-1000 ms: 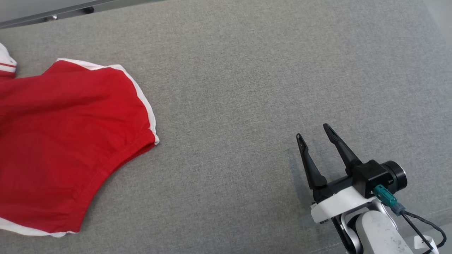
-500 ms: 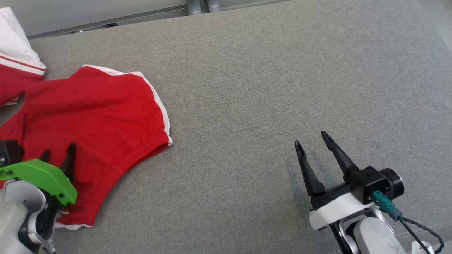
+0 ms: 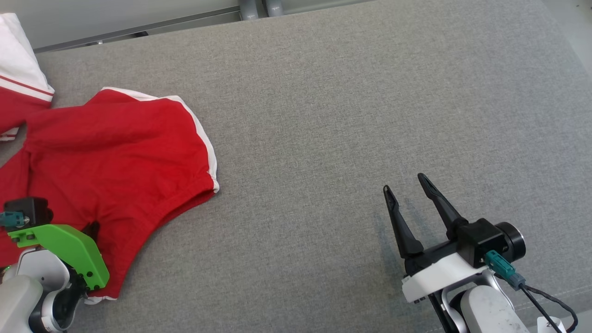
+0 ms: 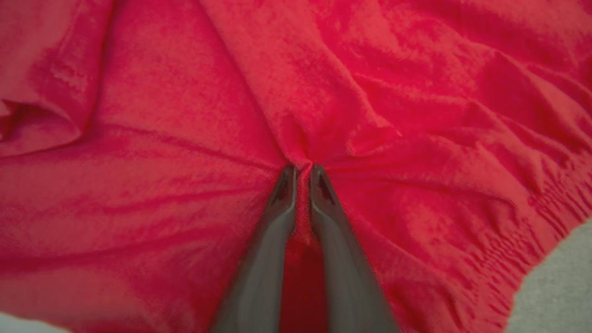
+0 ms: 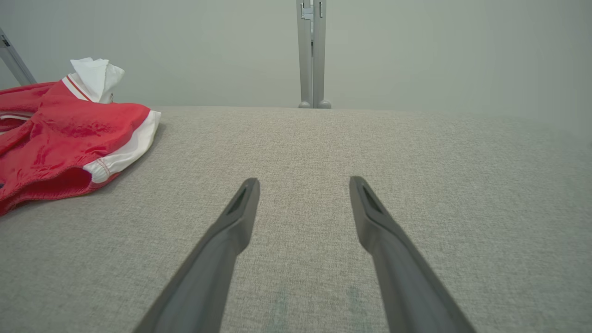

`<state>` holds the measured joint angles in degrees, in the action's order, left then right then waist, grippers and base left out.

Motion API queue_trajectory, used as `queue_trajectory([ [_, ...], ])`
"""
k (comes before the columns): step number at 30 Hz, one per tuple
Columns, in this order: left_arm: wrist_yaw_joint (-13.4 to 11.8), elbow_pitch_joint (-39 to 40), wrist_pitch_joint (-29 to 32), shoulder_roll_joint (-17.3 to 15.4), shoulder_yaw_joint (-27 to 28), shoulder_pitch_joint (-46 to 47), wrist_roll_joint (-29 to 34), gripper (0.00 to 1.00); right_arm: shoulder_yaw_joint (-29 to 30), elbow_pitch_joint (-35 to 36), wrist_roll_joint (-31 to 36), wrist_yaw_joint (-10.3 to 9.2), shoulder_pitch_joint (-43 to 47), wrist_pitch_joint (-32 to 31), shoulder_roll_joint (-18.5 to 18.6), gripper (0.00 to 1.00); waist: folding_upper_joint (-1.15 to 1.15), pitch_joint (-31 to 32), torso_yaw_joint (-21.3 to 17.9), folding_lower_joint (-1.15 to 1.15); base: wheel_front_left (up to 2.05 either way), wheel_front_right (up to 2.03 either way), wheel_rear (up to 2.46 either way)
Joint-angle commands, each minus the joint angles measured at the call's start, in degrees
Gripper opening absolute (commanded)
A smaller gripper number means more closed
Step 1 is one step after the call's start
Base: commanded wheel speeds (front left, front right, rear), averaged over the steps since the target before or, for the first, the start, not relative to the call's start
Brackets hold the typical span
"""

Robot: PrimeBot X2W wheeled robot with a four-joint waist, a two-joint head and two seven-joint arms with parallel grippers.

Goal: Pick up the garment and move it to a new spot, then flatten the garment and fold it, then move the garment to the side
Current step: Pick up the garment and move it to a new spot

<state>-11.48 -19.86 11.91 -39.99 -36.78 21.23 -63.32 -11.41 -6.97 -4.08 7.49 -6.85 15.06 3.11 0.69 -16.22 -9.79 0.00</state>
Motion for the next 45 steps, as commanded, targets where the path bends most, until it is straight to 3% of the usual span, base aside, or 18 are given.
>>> queue_trajectory([
  [1, 0.8, -0.9, 1.6, 1.3, -1.7, -1.4, -0.3, 0.00, 0.0, -0.1, -0.5, 0.01, -0.4, 0.2, 0.0, 1.00, -0.69, 0.0, -0.2, 0.00, 0.00, 0.00, 0.00],
  [5, 1.9, 0.7, 1.0, 1.4, -1.9, -1.4, -0.2, 0.00, 0.1, -0.4, -0.6, 0.01, 0.0, 0.2, 0.0, 1.00, -0.69, 0.4, -0.5, 0.00, 0.00, 0.00, 0.00],
  [10, 2.4, 9.4, -0.3, 0.6, -2.2, -0.9, 1.5, 0.00, 0.4, -0.6, -0.9, 0.01, 0.8, 0.2, -0.1, 1.00, -0.69, 1.2, -0.3, 0.00, 0.00, 0.00, 0.00],
  [16, 1.7, 22.7, 2.0, 2.5, -6.8, 1.1, 5.7, 0.00, 0.3, -0.8, -1.0, 0.01, 1.5, 0.2, -0.2, 1.00, -0.69, 2.7, 0.1, 0.00, 0.00, 0.00, 0.00],
  [20, 1.4, 26.9, 5.6, 5.9, -11.6, 3.4, 8.9, 0.00, -0.1, -0.9, -1.6, 0.01, 1.0, 0.2, -0.1, 1.00, -0.69, 3.6, -0.7, 0.00, 0.00, 0.00, 0.00],
  [27, 2.2, 25.2, 10.2, 14.9, -18.8, 9.4, 13.1, 0.00, -0.7, -0.9, -3.2, 0.01, 0.7, 0.2, -0.2, 1.00, -0.69, 4.4, -5.2, 0.00, 0.00, 0.00, 0.00],
  [35, 2.2, 18.6, 8.9, 22.5, -19.1, 15.4, 15.0, 0.00, -0.4, -1.1, -3.9, 0.01, 1.4, 0.2, -0.2, 1.00, -0.69, 4.8, -11.2, 0.00, 0.00, 0.00, 0.00],
  [40, 1.8, 12.5, 5.1, 26.3, -17.4, 18.8, 16.2, 0.00, -0.5, -1.1, -4.1, 0.01, 1.7, 0.2, -0.2, 1.00, -0.69, 5.0, -14.4, 0.00, 0.00, 0.00, 0.00],
  [45, 1.3, 5.0, 2.8, 27.8, -17.4, 18.5, 16.6, 0.00, -0.5, -1.2, -4.0, 0.01, 2.1, 0.2, -0.2, 1.00, -0.69, 5.4, -15.6, 0.00, 0.00, 0.00, 0.00],
])
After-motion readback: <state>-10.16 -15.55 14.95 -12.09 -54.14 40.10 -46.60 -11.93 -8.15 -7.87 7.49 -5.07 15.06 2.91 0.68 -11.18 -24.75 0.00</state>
